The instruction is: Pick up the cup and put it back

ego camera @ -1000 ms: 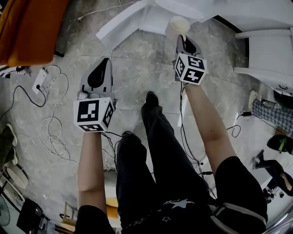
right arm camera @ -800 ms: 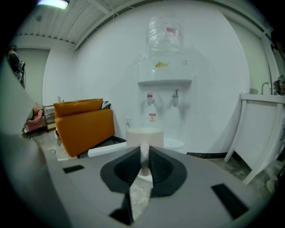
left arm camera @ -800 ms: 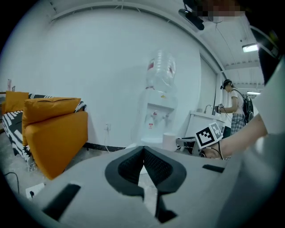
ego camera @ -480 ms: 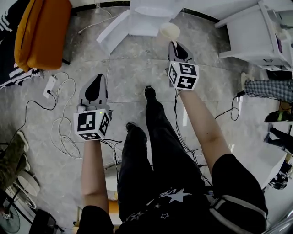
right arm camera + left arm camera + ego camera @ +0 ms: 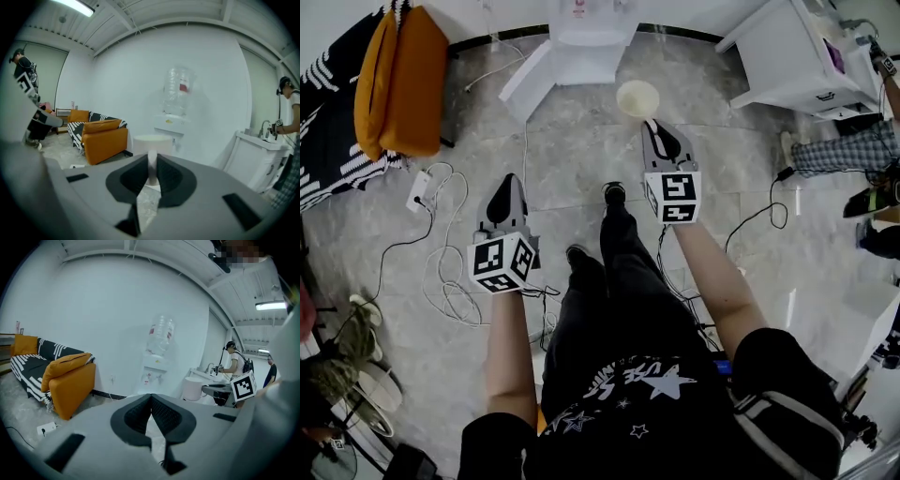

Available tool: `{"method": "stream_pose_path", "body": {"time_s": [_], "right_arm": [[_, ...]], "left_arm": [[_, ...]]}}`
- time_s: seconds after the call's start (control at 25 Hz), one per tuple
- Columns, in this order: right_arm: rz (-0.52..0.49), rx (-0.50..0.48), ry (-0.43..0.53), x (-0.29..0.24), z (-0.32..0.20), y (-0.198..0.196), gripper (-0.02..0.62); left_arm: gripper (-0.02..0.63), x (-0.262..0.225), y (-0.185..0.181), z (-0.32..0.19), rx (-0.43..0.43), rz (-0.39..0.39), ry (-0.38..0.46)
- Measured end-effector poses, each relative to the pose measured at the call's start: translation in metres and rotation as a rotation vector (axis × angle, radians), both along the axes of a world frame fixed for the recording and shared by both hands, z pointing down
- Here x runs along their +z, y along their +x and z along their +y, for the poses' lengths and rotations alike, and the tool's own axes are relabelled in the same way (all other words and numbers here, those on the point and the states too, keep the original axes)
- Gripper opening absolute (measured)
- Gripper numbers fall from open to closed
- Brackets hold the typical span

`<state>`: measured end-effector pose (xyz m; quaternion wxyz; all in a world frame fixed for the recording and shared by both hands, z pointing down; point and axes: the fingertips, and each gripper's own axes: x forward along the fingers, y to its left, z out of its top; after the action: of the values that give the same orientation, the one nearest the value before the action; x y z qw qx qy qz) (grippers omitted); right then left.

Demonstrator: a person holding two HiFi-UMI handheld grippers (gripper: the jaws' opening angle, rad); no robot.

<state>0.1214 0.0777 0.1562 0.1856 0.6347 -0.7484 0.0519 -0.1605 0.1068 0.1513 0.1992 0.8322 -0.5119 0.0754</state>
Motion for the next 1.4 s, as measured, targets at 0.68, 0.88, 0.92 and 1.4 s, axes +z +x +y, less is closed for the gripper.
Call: {"method": "stream_pose_path", "body": {"time_s": [0.68,0.88,0.92,1.4], "right_arm": [[-0.061,0.115,0.059,-0.053,0.057,0.018,0.042],[-0.101,0.092,0.039,-0.039,0.051,0.016,0.043],[-0.107,0.088,0.024,-0.028,0.051,0.015,0.043],[-0.115,0.121,-0.045,0.117,-0.054,0.045,0.041]], "left_arm": [[0.009,-0.057,0.001,0.022,0.082,-0.054,0.065],[0.011,-0.045,0.022,0.022,0.167,-0.102,0.077],[0.011,-0.036,0.027,0.022,0.204,-0.133,0.081],[0.011,0.047,0.052,-0.111,0.164,-0.118,0.160]]}}
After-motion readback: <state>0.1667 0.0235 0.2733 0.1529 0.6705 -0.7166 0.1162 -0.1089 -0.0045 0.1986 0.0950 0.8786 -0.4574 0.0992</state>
